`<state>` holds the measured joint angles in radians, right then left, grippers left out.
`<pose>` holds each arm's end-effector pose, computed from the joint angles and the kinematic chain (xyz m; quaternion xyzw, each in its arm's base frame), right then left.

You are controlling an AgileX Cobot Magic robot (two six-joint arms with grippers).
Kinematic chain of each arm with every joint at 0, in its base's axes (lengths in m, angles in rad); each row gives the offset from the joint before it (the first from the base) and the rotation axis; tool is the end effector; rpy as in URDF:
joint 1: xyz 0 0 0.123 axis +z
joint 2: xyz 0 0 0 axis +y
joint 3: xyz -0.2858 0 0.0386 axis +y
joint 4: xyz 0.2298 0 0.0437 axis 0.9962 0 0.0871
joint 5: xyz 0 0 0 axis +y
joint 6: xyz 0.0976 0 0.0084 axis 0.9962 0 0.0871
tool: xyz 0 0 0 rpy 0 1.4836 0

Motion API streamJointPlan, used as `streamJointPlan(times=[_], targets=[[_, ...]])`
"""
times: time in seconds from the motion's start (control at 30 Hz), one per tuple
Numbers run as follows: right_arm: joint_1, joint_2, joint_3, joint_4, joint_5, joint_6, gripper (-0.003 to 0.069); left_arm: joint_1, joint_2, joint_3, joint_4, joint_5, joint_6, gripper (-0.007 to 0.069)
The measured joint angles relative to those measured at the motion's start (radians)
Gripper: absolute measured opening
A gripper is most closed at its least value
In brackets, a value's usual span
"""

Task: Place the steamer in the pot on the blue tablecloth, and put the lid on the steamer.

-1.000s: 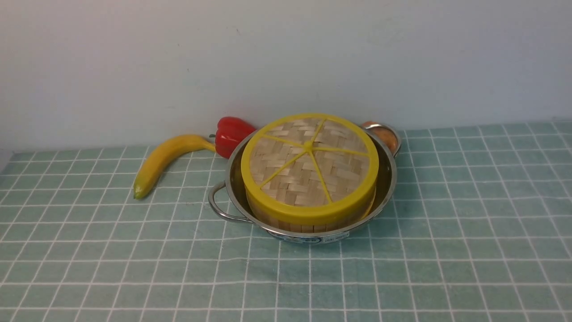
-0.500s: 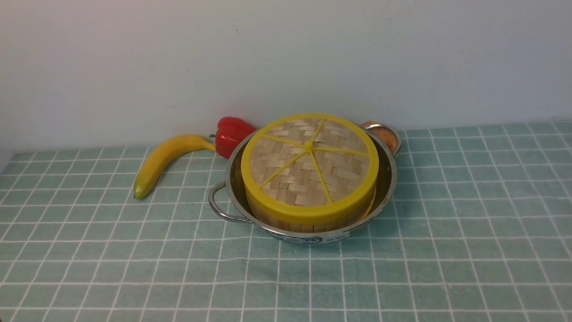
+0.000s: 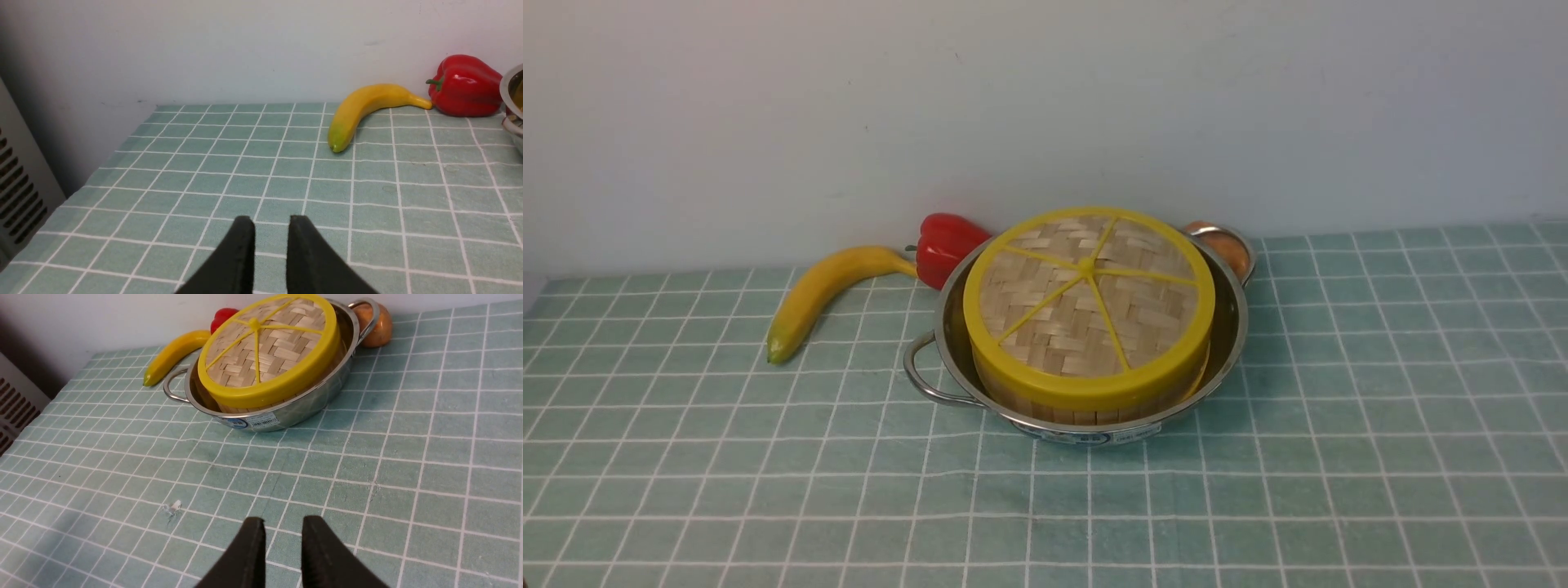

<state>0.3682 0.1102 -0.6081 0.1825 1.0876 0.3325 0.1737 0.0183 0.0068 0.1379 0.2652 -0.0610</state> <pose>-0.0185 0.0097 0.2948 -0.0199 0.8569 0.2595 0.4450 0.0404 0.0107 0.1851 -0.0507 0.7727 0.0914 0.6261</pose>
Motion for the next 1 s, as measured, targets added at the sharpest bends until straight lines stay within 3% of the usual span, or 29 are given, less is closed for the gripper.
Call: streamJointPlan(times=[0.1,0.37,0.63,1.0], targets=[[-0.006,0.000,0.000,-0.018,-0.012,0.000,0.0160,0.000,0.000,0.000,0.000,0.000,0.000,0.0122],[-0.208,0.000,0.001,-0.177,-0.340,-0.093,0.0191,0.000,0.000,0.000,0.001,0.000,0.000,0.0139],[-0.366,0.002,0.113,-0.292,-0.404,-0.183,0.0216,0.000,0.000,0.000,0.001,0.000,0.000,0.0149],[-0.388,-0.002,0.473,-0.316,-0.795,-0.186,0.0237,0.000,0.000,0.000,0.002,0.000,0.000,0.0160]])
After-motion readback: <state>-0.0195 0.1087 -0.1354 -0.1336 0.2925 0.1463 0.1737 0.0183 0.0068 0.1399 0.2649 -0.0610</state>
